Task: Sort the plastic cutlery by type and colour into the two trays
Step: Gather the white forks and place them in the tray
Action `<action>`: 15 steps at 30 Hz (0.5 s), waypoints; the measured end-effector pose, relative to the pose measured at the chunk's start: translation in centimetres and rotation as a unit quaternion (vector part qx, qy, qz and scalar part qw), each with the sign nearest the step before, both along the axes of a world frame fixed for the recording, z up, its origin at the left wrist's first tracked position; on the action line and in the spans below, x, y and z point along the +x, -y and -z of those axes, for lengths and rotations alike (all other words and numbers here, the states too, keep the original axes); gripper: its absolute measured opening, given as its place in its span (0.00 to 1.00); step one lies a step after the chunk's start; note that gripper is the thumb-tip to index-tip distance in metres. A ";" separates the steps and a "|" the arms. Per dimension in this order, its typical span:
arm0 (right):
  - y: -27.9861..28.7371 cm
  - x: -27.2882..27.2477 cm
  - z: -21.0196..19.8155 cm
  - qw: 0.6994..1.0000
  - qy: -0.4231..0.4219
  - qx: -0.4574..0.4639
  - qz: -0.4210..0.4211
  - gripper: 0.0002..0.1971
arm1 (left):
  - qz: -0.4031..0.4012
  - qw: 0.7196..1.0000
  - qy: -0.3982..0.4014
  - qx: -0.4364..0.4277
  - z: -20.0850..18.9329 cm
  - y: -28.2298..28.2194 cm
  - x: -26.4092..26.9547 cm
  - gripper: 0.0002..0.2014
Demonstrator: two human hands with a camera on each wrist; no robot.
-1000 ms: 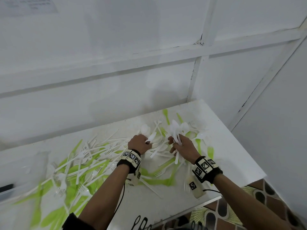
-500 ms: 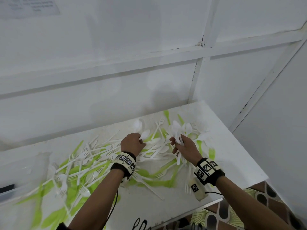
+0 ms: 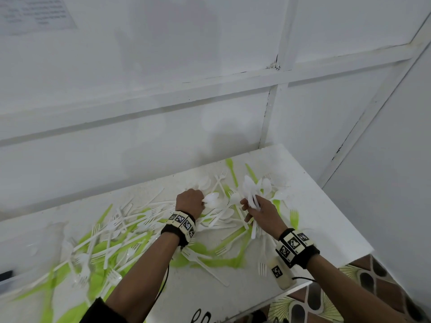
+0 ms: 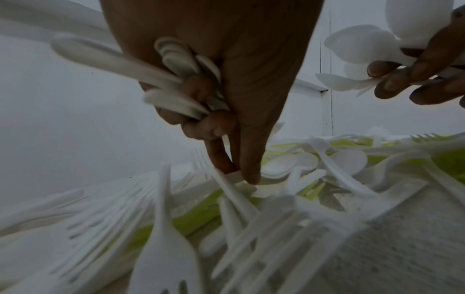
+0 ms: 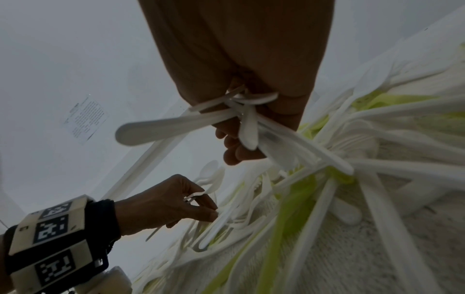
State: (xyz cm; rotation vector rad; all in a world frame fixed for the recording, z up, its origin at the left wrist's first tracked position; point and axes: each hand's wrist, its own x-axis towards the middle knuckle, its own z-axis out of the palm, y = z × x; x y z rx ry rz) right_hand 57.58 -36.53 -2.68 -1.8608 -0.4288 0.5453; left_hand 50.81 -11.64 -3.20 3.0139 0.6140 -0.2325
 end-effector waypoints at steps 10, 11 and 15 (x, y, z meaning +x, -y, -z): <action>-1.8 -0.3 -1.3 0.999 0.019 -0.010 0.033 0.13 | -0.091 0.948 0.215 -0.216 -2.3 -0.4 -1.7 0.20; -2.3 -0.3 -1.6 0.999 0.021 -0.015 0.035 0.13 | -0.106 0.929 0.248 -0.252 -2.6 -0.4 -2.0 0.22; -4.9 -0.2 -2.4 0.997 0.060 -0.058 -0.007 0.11 | -0.134 0.863 0.314 -0.372 -3.7 -1.3 -2.8 0.18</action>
